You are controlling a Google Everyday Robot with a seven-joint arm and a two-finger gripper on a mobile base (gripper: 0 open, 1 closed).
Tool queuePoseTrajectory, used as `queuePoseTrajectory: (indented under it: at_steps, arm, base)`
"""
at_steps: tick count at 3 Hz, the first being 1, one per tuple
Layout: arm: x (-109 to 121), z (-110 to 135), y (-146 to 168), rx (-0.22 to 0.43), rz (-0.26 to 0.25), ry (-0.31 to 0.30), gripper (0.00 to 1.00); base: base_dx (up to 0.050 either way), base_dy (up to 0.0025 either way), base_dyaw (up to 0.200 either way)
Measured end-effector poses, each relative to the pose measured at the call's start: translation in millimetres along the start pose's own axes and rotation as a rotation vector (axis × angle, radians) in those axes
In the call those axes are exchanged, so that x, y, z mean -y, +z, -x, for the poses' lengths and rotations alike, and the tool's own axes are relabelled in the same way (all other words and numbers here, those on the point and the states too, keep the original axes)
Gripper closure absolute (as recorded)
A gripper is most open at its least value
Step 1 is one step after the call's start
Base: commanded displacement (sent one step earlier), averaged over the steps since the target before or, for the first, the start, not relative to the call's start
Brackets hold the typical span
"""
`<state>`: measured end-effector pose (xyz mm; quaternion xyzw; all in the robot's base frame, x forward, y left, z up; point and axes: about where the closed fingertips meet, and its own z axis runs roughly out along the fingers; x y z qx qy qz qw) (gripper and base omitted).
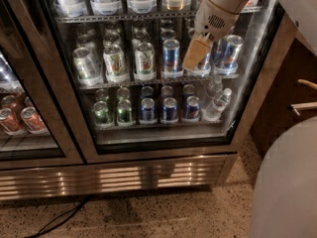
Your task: Close right fridge door
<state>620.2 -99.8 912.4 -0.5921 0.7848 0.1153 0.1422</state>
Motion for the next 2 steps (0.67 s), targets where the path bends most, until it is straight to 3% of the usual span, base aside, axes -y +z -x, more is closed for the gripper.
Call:
queuePoseTrajectory:
  at_steps: [1,2]
  arm:
    - [0.0,0.0,0.0,0.000,0.000,0.000,1.00]
    - [0.0,0.0,0.0,0.000,0.000,0.000,1.00]
  base:
    - [-0.049,-0.00031,0.002]
    - [0.000,0.00000,0.000]
